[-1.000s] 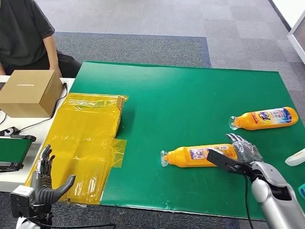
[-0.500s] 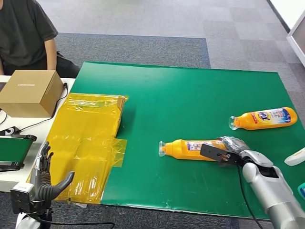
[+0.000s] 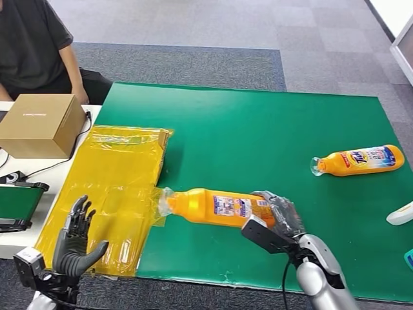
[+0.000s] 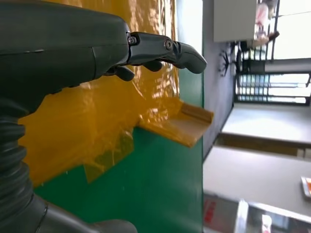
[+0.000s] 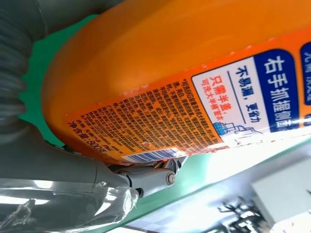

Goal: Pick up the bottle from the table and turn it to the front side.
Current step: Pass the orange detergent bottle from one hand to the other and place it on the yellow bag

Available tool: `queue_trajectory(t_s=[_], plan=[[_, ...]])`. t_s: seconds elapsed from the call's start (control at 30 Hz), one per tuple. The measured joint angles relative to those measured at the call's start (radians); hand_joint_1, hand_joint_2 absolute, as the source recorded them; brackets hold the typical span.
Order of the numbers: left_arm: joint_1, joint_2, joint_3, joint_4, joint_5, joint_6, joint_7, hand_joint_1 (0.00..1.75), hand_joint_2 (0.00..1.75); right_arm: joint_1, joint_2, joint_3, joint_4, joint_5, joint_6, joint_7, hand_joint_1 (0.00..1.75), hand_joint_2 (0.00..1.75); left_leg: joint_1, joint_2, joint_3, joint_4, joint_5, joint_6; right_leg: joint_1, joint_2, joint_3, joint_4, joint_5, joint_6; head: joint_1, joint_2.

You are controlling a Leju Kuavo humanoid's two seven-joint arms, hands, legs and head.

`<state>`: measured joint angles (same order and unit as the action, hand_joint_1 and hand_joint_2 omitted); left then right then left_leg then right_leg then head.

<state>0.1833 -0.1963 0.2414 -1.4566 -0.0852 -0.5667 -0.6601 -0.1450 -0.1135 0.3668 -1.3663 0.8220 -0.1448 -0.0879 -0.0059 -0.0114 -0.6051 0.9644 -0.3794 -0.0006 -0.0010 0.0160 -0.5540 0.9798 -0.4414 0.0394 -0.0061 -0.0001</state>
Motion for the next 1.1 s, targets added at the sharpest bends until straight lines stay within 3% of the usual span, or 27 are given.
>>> queue_trajectory(t_s=[0.17, 0.33, 0.63, 0.67, 0.77, 0.8, 0.97, 1.03, 1.1], plan=[[-0.056, 0.044, -0.106, 0.076, 0.072, -0.110, -0.014, 0.00, 1.75, -0.029, 0.121, 0.055, 0.072, -0.021, -0.060, -0.048, 1.75, 1.75, 0.001, 0.000, 0.000, 0.000, 0.002, -0.002, 0.001, 0.000, 0.000, 0.000, 0.000, -0.001, 0.000, 0.000], [-0.104, 0.089, -0.231, 0.088, 0.089, -0.156, -0.032, 0.00, 1.75, -0.053, 0.210, 0.102, 0.165, -0.076, -0.087, -0.094, 1.75, 1.75, 0.001, 0.000, 0.000, 0.000, 0.003, -0.002, 0.001, 0.000, 0.000, 0.001, 0.001, -0.001, 0.000, 0.000], [-0.192, 0.120, -0.362, 0.081, 0.121, -0.188, -0.035, 0.00, 1.75, -0.106, 0.286, 0.175, 0.340, -0.113, -0.108, -0.128, 1.75, 1.75, 0.001, 0.000, -0.001, 0.000, 0.003, -0.002, 0.001, 0.000, -0.001, 0.001, 0.001, -0.001, 0.000, 0.000], [-0.203, 0.121, -0.372, 0.081, 0.124, -0.189, -0.033, 0.41, 1.75, -0.111, 0.293, 0.188, 0.362, -0.107, -0.111, -0.129, 1.73, 1.75, 0.001, 0.000, -0.001, 0.000, 0.003, -0.002, 0.001, 0.000, -0.001, 0.001, 0.001, -0.001, 0.000, 0.000], [-0.222, 0.123, -0.393, 0.081, 0.138, -0.187, -0.027, 1.71, 1.75, -0.126, 0.307, 0.221, 0.415, -0.102, -0.113, -0.130, 0.42, 1.75, 0.001, 0.000, -0.001, 0.000, 0.003, -0.002, 0.001, 0.000, -0.001, 0.001, 0.001, -0.001, 0.000, 0.000], [-0.224, 0.123, -0.397, 0.081, 0.143, -0.187, -0.025, 1.75, 1.75, -0.132, 0.309, 0.229, 0.428, -0.103, -0.111, -0.130, 0.00, 1.75, 0.001, 0.000, -0.001, 0.000, 0.003, -0.002, 0.001, 0.000, -0.001, 0.001, 0.001, -0.001, 0.000, 0.000], [-0.226, 0.123, -0.410, 0.079, 0.155, -0.159, 0.002, 1.75, 1.75, -0.138, 0.313, 0.256, 0.467, -0.114, -0.134, -0.128, 0.00, 1.75, 0.001, 0.000, -0.001, 0.000, 0.003, -0.002, 0.000, 0.000, -0.001, 0.001, 0.001, -0.001, 0.000, 0.000], [-0.220, 0.124, -0.410, 0.071, 0.109, -0.087, 0.015, 1.75, 1.75, -0.136, 0.313, 0.256, 0.471, -0.116, -0.158, -0.117, 0.00, 1.75, 0.001, 0.000, -0.001, 0.000, 0.003, -0.002, 0.000, 0.000, -0.001, 0.001, 0.001, -0.001, 0.000, 0.000], [-0.208, 0.128, -0.410, 0.048, 0.005, 0.046, 0.023, 1.75, 1.75, -0.128, 0.309, 0.251, 0.469, -0.112, -0.178, -0.097, 0.00, 1.75, 0.001, 0.000, -0.002, 0.000, 0.003, -0.002, 0.000, 0.000, -0.002, 0.000, 0.001, -0.001, 0.000, 0.000]])
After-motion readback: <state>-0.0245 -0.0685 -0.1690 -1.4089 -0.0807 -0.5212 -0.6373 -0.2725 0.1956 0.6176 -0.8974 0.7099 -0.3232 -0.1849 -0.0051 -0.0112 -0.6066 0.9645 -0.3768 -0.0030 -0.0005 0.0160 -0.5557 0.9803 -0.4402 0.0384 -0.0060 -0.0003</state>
